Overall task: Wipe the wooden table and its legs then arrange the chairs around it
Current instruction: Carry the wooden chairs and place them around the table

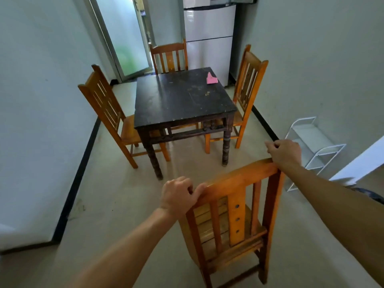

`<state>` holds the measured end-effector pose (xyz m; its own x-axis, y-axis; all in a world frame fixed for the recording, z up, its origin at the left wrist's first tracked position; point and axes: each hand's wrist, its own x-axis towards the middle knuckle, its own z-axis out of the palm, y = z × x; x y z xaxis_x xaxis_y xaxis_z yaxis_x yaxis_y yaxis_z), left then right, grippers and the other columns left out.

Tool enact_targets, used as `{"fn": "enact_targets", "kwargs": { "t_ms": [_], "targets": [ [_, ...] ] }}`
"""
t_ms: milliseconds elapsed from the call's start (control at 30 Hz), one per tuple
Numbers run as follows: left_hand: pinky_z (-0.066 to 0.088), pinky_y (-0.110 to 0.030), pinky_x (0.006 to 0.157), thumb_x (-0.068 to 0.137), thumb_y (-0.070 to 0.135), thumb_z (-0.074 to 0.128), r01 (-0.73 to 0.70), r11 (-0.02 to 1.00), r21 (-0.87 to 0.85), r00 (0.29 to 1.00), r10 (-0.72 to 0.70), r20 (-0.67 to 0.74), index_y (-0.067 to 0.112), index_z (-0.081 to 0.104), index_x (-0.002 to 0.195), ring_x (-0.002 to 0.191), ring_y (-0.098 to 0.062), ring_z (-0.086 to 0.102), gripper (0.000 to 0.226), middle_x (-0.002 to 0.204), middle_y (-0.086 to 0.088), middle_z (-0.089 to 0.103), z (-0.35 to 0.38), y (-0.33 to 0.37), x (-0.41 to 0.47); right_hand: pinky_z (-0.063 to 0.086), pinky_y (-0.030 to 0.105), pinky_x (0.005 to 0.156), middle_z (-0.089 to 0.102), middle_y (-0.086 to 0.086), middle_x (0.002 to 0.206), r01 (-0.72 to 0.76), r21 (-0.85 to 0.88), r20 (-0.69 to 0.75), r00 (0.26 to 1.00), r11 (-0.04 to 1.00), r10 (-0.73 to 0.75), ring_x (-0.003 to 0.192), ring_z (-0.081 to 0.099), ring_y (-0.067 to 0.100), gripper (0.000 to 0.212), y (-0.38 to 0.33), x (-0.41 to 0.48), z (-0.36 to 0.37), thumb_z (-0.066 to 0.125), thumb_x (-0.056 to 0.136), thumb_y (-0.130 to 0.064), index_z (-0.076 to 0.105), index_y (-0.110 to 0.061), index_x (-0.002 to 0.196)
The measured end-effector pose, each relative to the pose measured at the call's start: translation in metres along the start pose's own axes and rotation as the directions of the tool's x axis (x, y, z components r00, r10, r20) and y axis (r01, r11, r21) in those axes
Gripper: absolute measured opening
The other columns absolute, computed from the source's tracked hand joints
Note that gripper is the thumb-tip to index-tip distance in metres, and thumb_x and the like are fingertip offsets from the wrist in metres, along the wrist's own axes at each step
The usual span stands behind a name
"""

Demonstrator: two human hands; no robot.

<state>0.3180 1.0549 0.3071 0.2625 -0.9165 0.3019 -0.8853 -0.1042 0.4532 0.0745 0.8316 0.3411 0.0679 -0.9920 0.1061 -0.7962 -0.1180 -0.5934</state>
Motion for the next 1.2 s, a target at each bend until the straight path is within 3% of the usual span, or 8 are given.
{"fn": "enact_targets", "kwargs": {
  "t_ms": [100, 200, 367, 467, 600, 700, 1000, 1200],
  "targets": [
    [0.050, -0.032, 0.056, 0.086, 0.071, 0.037, -0.022, 0.999, 0.043, 0.999, 0.021, 0.035, 0.021, 0.054, 0.056, 0.051, -0.008, 0.051, 0.061, 0.055, 0.009, 0.050, 0.005, 0.016, 0.029, 0.036, 0.028, 0.053, 0.065, 0.014, 0.065, -0.087, 0.008, -0.060, 0.994, 0.996, 0.088, 0.056, 0.053, 0.022, 0.047, 0.026, -0.001, -0.016, 0.053, 0.095, -0.036, 0.069, -0.001, 0.068],
    [0.042, -0.023, 0.055, 0.089, 0.062, 0.045, 0.003, 1.000, 0.023, 0.999, -0.004, 0.035, 0.023, 0.049, 0.055, 0.048, -0.006, 0.047, 0.052, 0.051, 0.008, 0.048, 0.008, 0.039, 0.060, 0.047, 0.033, 0.065, 0.067, 0.013, 0.069, -0.157, -0.004, -0.087, 0.984, 0.988, 0.156, 0.065, 0.059, 0.027, 0.050, 0.054, -0.011, -0.029, 0.049, 0.097, -0.041, 0.067, -0.007, 0.066],
    [0.046, -0.026, 0.060, 0.091, 0.047, 0.056, 0.254, 0.848, -0.466, 0.950, -0.310, -0.045, 0.011, 0.057, 0.068, 0.055, -0.019, 0.053, 0.043, 0.060, -0.007, 0.056, 0.022, 0.048, 0.097, 0.049, 0.031, 0.058, 0.057, 0.009, 0.056, -0.208, 0.052, -0.194, 0.957, 0.977, 0.214, 0.052, 0.055, 0.021, 0.054, 0.061, -0.042, -0.028, 0.044, 0.100, -0.042, 0.057, -0.010, 0.059],
    [0.043, -0.024, 0.057, 0.094, 0.040, 0.054, 0.226, 0.880, -0.417, 0.960, -0.275, -0.060, 0.005, 0.058, 0.063, 0.052, -0.024, 0.053, 0.047, 0.057, -0.013, 0.056, 0.022, 0.034, 0.110, 0.044, 0.026, 0.049, 0.052, 0.003, 0.053, -0.188, 0.101, -0.196, 0.959, 0.977, 0.204, 0.049, 0.052, 0.017, 0.048, 0.054, -0.051, -0.021, 0.047, 0.100, -0.038, 0.054, -0.014, 0.059],
    [0.043, -0.026, 0.055, 0.094, 0.038, 0.055, 0.260, 0.925, -0.278, 0.960, -0.278, -0.025, 0.008, 0.058, 0.058, 0.047, -0.020, 0.053, 0.047, 0.052, -0.009, 0.056, 0.017, 0.002, 0.124, 0.047, 0.032, 0.052, 0.053, 0.005, 0.054, -0.140, 0.136, -0.163, 0.973, 0.981, 0.161, 0.050, 0.052, 0.018, 0.049, 0.032, -0.039, -0.007, 0.048, 0.100, -0.038, 0.057, -0.011, 0.060],
    [0.045, -0.028, 0.055, 0.095, 0.039, 0.054, 0.334, 0.913, -0.233, 0.939, -0.345, -0.009, 0.011, 0.060, 0.059, 0.050, -0.018, 0.057, 0.045, 0.054, -0.007, 0.058, 0.003, -0.029, 0.128, 0.035, 0.022, 0.050, 0.046, -0.001, 0.051, -0.085, 0.154, -0.107, 0.989, 0.984, 0.102, 0.046, 0.043, 0.010, 0.047, -0.002, -0.022, 0.014, 0.049, 0.099, -0.033, 0.052, -0.015, 0.057],
    [0.053, -0.032, 0.060, 0.093, 0.038, 0.057, 0.375, 0.810, -0.451, 0.850, -0.494, -0.181, 0.010, 0.058, 0.050, 0.047, -0.018, 0.057, 0.051, 0.048, -0.004, 0.056, 0.000, -0.086, 0.168, 0.050, 0.039, 0.060, 0.060, 0.020, 0.057, 0.000, 0.291, -0.145, 0.988, 0.957, 0.044, 0.055, 0.058, 0.035, 0.053, -0.069, 0.076, 0.069, 0.054, 0.096, -0.034, 0.059, 0.000, 0.055],
    [0.049, -0.025, 0.055, 0.091, 0.040, 0.059, 0.326, 0.856, -0.402, 0.858, -0.446, -0.256, 0.013, 0.057, 0.048, 0.044, -0.012, 0.054, 0.051, 0.045, 0.000, 0.053, -0.003, -0.110, 0.210, 0.046, 0.036, 0.055, 0.056, 0.013, 0.050, 0.105, 0.291, -0.149, 0.987, 0.951, -0.063, 0.049, 0.055, 0.029, 0.062, -0.101, 0.137, 0.094, 0.052, 0.096, -0.047, 0.055, -0.006, 0.049]
  ]
}}
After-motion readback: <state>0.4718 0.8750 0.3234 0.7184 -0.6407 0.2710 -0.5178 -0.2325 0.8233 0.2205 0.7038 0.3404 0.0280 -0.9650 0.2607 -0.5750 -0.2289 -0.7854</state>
